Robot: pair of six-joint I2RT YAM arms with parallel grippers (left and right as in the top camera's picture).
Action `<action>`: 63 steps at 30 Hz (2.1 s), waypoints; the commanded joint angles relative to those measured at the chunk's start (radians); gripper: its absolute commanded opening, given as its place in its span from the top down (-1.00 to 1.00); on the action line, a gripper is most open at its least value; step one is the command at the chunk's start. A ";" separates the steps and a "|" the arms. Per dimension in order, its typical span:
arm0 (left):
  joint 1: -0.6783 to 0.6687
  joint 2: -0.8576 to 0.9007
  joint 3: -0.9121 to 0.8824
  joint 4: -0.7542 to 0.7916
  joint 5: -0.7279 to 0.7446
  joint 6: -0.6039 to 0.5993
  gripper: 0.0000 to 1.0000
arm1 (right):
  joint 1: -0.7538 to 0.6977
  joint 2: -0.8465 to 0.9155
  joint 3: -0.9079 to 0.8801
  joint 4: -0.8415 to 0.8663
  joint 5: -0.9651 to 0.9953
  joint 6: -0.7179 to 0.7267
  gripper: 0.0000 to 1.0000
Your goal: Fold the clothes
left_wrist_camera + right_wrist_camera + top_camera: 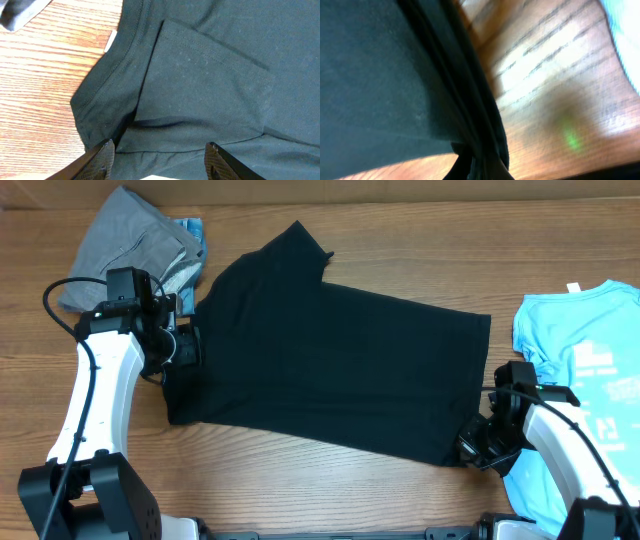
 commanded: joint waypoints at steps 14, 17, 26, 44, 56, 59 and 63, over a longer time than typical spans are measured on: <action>-0.011 -0.007 0.016 0.004 0.045 0.056 -0.09 | -0.003 -0.027 0.106 0.137 -0.027 -0.004 -0.23; -0.032 -0.007 0.028 0.003 0.095 0.075 -0.08 | -0.003 -0.027 0.196 0.211 -0.072 -0.042 -0.22; -0.174 -0.001 0.216 0.000 0.093 0.096 -0.25 | -0.003 0.117 0.468 0.325 -0.062 -0.037 -0.14; -0.100 0.085 0.072 -0.296 -0.052 -0.114 -0.08 | 0.056 0.277 0.447 -0.201 -0.185 -0.156 -0.43; -0.027 0.085 -0.079 -0.050 -0.029 -0.098 -0.39 | 0.063 0.220 0.099 -0.018 -0.150 0.034 -0.52; -0.028 0.085 -0.079 -0.008 -0.029 -0.098 -0.42 | 0.063 0.220 0.053 0.040 -0.134 0.094 -0.50; -0.030 0.085 -0.079 0.007 -0.026 -0.097 -0.43 | 0.062 0.220 0.040 0.052 0.010 0.192 -0.28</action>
